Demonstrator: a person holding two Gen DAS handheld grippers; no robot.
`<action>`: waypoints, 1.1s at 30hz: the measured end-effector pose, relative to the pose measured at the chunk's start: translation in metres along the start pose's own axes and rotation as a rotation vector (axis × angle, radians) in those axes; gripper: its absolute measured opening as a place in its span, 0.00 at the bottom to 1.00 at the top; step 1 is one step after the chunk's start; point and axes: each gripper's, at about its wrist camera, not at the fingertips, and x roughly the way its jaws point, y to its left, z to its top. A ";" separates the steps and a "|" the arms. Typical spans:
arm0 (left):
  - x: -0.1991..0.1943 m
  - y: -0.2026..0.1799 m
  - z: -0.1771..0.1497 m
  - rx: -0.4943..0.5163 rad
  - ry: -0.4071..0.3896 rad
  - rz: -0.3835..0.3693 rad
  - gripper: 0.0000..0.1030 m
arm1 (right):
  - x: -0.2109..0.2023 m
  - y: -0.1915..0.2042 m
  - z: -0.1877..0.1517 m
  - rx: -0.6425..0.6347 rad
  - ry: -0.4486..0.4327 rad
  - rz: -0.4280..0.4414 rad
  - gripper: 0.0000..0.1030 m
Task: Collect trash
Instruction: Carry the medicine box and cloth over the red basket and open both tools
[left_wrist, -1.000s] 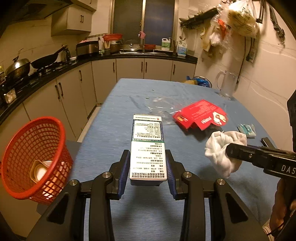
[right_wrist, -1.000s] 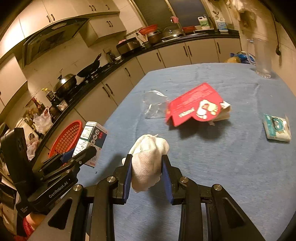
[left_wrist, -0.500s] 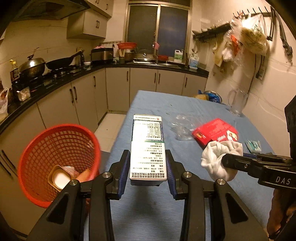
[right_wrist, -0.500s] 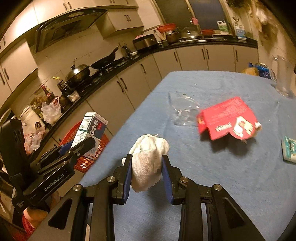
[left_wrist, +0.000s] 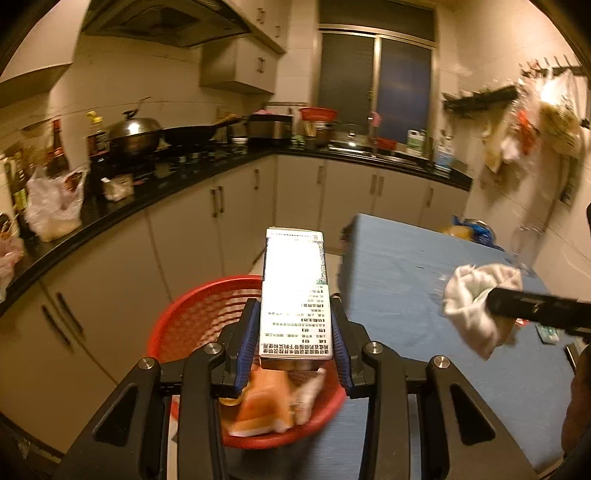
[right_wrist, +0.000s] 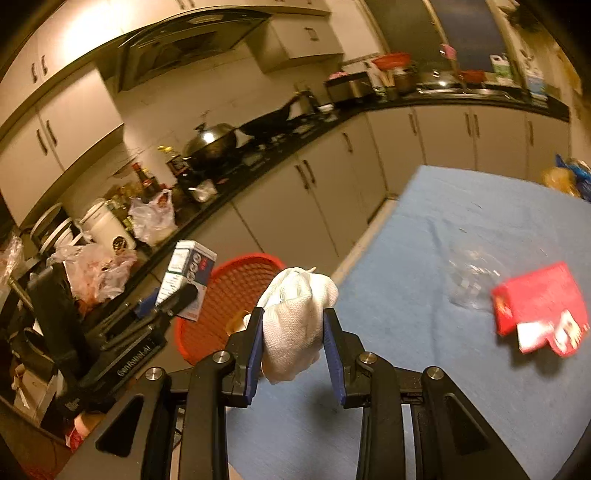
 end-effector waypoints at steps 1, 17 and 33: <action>0.001 0.007 0.000 -0.012 0.005 0.008 0.35 | 0.005 0.006 0.004 -0.005 -0.001 0.011 0.33; 0.034 0.056 -0.025 -0.082 0.094 0.042 0.34 | 0.093 0.048 0.016 0.002 0.115 0.086 0.35; 0.049 0.068 -0.033 -0.109 0.123 0.047 0.44 | 0.121 0.048 0.018 0.003 0.127 0.032 0.47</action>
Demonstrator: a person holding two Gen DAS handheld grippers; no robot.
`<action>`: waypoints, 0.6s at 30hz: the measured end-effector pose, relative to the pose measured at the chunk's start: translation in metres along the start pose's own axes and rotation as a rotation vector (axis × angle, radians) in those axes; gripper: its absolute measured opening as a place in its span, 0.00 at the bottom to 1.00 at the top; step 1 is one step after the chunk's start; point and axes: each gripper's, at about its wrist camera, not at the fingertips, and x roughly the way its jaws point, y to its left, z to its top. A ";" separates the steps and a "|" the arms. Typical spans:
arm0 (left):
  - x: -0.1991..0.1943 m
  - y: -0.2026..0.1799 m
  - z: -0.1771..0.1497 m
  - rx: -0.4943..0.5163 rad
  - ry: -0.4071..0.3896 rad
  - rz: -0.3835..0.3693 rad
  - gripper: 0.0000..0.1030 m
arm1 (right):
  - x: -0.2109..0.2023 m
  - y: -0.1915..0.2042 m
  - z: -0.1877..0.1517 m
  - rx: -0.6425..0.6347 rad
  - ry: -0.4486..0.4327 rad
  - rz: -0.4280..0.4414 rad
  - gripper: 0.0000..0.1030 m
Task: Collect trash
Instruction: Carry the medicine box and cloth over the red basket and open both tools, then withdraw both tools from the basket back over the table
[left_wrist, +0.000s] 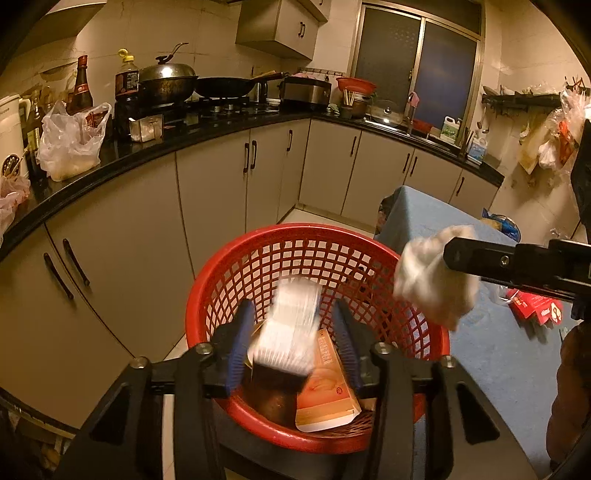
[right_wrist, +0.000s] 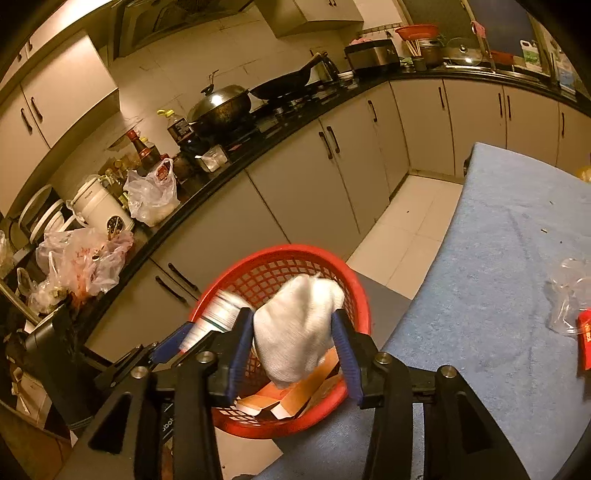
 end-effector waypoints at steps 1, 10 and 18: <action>0.000 0.000 0.001 -0.002 -0.001 0.002 0.45 | 0.000 -0.001 0.000 0.004 0.002 0.005 0.47; -0.008 -0.006 0.002 0.000 -0.009 0.005 0.50 | -0.014 -0.003 -0.001 0.016 -0.019 0.025 0.48; -0.017 -0.015 0.001 0.016 -0.021 0.011 0.51 | -0.039 -0.016 -0.010 0.057 -0.041 0.032 0.48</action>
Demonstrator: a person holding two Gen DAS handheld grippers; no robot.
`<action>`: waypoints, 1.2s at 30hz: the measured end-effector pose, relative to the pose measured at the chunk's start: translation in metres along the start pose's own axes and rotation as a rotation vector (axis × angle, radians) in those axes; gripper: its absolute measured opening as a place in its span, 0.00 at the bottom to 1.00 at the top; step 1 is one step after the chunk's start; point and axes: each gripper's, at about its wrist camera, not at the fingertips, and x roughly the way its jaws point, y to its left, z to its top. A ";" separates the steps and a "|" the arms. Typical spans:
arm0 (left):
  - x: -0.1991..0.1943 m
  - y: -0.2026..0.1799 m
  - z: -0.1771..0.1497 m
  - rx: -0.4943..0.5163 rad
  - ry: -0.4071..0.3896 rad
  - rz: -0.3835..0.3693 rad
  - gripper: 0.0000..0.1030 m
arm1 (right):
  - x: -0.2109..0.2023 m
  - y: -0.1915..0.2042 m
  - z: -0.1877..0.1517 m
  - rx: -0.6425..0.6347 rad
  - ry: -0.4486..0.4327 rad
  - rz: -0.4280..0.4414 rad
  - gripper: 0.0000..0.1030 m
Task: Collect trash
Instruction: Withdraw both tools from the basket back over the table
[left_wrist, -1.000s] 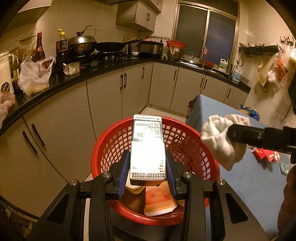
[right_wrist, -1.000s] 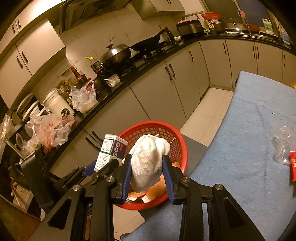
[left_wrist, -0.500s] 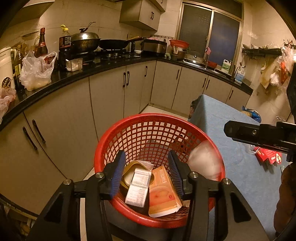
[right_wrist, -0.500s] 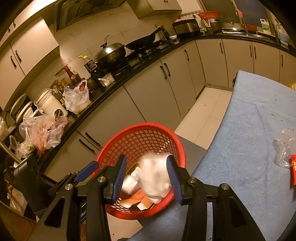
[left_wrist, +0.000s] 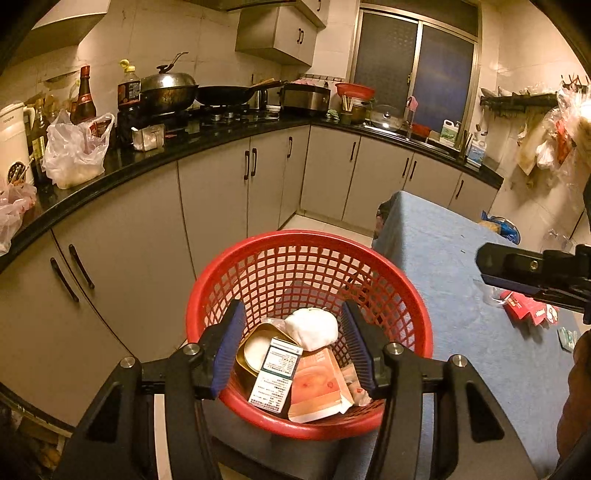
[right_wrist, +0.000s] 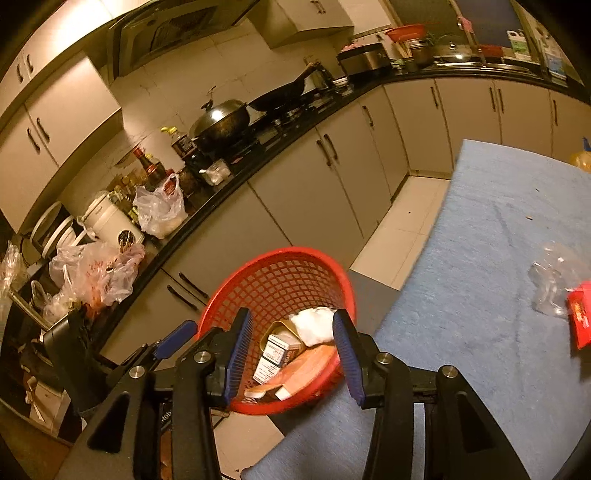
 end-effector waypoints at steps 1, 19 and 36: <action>-0.001 -0.002 0.000 0.004 -0.001 0.000 0.51 | -0.003 -0.003 -0.002 0.008 -0.002 0.002 0.49; -0.015 -0.071 -0.011 0.107 -0.003 -0.062 0.56 | -0.057 -0.064 -0.045 0.106 -0.025 -0.049 0.51; -0.005 -0.177 -0.046 0.271 0.080 -0.179 0.56 | -0.111 -0.143 -0.091 0.203 -0.035 -0.131 0.51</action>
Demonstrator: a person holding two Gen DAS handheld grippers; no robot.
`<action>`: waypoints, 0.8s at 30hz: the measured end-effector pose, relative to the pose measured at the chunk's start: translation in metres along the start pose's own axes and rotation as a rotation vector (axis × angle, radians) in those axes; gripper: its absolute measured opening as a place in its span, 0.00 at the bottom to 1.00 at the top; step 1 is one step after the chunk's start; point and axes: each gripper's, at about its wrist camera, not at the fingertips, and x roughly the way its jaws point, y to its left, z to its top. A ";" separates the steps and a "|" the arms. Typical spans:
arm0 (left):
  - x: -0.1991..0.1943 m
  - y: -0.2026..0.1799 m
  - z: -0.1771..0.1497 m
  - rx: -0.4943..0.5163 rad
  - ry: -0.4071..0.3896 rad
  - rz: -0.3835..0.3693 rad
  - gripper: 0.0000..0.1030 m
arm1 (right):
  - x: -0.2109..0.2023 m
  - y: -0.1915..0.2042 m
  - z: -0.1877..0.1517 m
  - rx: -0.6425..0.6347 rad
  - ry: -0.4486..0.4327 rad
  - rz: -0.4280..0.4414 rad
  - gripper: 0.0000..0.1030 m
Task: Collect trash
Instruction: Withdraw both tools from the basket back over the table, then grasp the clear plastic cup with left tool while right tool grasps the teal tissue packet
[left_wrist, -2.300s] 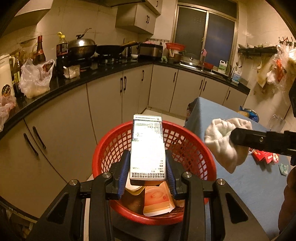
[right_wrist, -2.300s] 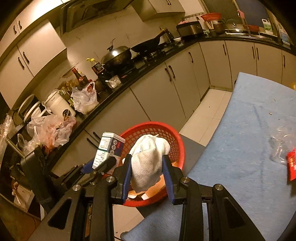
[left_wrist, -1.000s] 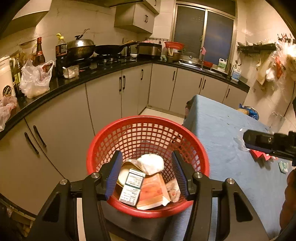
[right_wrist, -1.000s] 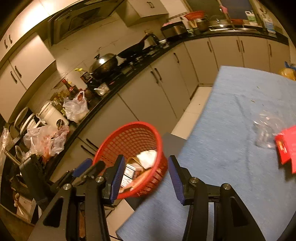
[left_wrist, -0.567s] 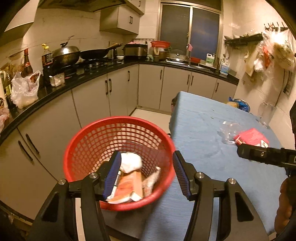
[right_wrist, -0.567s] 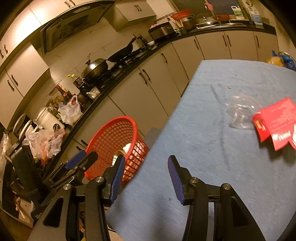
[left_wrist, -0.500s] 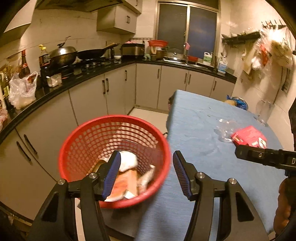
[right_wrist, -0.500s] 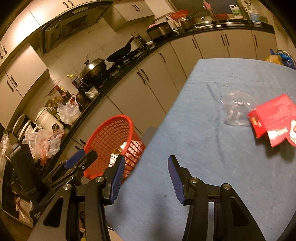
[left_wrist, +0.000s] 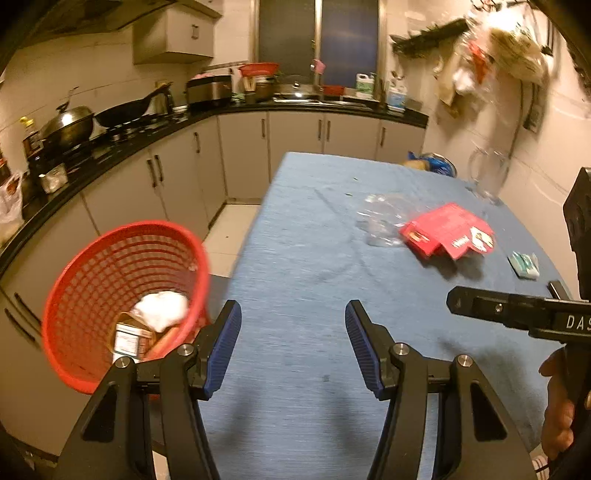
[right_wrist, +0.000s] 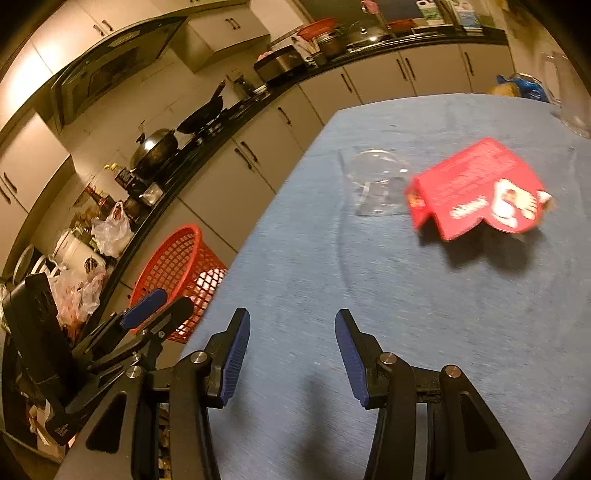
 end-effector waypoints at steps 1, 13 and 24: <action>0.001 -0.004 -0.001 0.007 0.004 -0.007 0.56 | -0.004 -0.005 -0.001 0.007 -0.004 -0.003 0.51; 0.020 -0.080 -0.008 0.121 0.062 -0.095 0.56 | -0.073 -0.092 -0.010 0.178 -0.117 -0.053 0.51; 0.035 -0.118 -0.007 0.192 0.109 -0.151 0.56 | -0.139 -0.173 0.000 0.327 -0.218 -0.179 0.51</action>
